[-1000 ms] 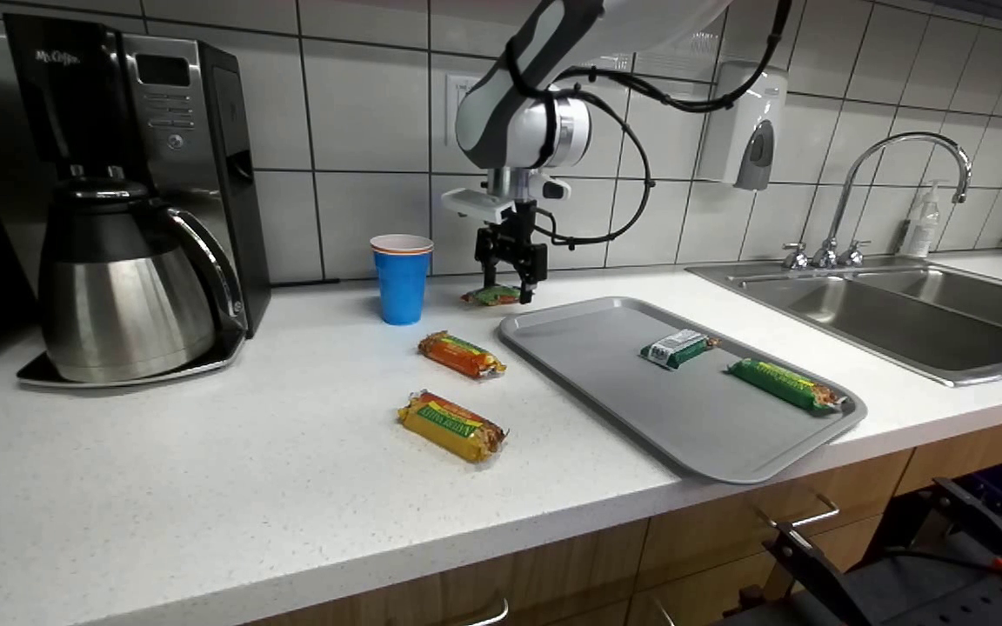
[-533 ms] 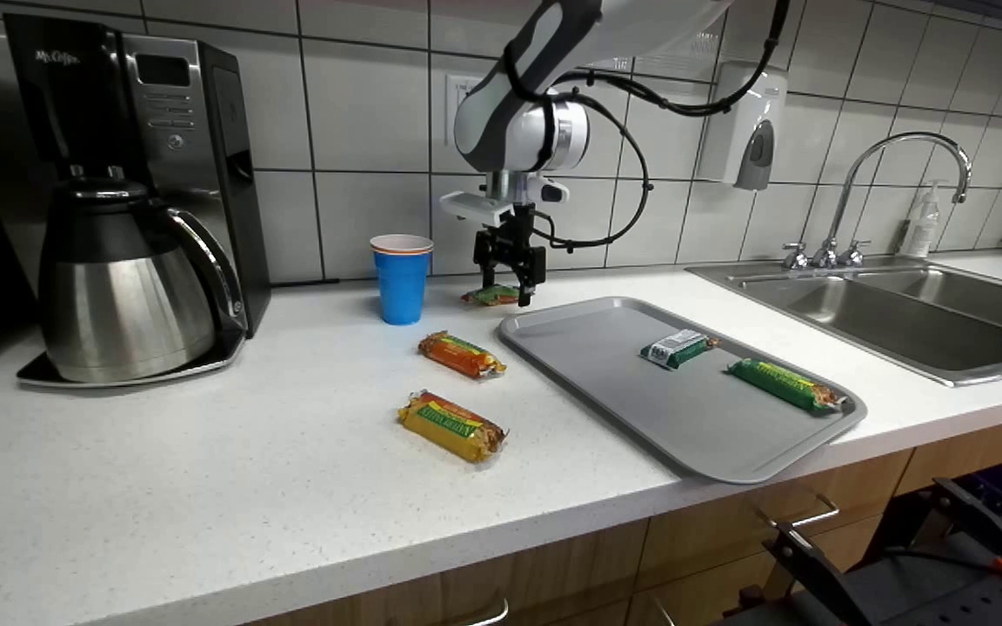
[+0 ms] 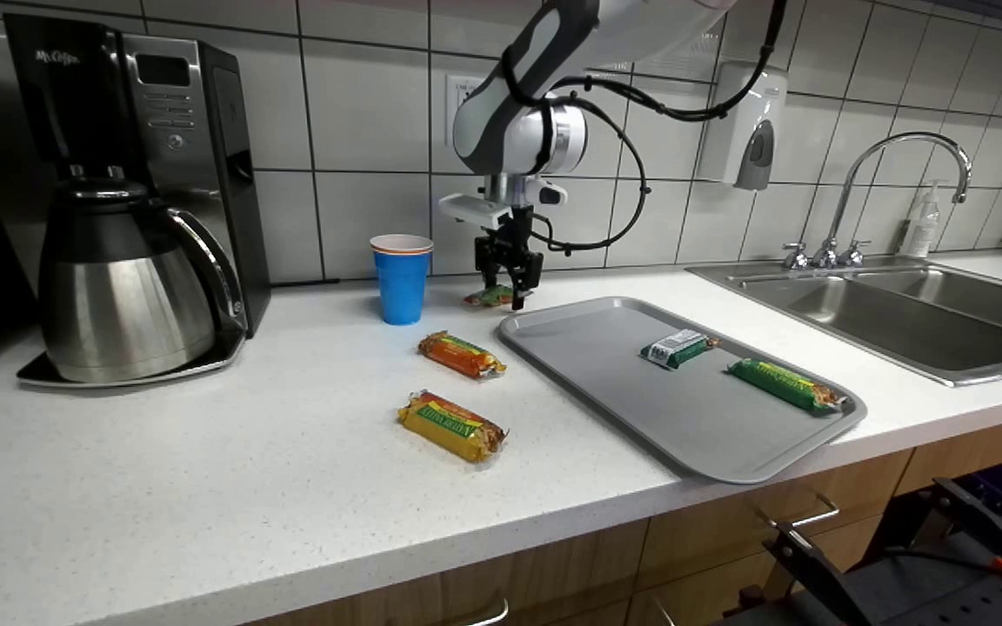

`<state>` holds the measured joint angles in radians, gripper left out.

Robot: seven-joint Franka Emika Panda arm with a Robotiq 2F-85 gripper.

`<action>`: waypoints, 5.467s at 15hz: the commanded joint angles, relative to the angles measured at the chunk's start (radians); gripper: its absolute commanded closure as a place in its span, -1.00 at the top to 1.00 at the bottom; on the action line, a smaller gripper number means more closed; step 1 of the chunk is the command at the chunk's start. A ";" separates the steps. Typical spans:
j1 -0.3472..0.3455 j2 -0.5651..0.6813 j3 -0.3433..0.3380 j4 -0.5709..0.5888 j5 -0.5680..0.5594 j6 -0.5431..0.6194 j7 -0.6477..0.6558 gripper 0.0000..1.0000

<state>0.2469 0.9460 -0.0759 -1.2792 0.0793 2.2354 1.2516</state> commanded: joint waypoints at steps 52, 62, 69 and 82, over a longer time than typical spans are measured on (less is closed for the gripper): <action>0.009 -0.497 0.003 -0.721 -0.049 0.257 0.009 -0.91; 0.012 -0.465 -0.030 -0.742 -0.083 0.255 0.038 -0.91; 0.018 -0.441 -0.038 -0.737 -0.096 0.247 0.047 -0.15; 0.007 -0.491 0.009 -0.715 -0.092 0.217 -0.020 1.00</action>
<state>0.2649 0.4933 -0.0948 -1.9955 -0.0019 2.4770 1.2520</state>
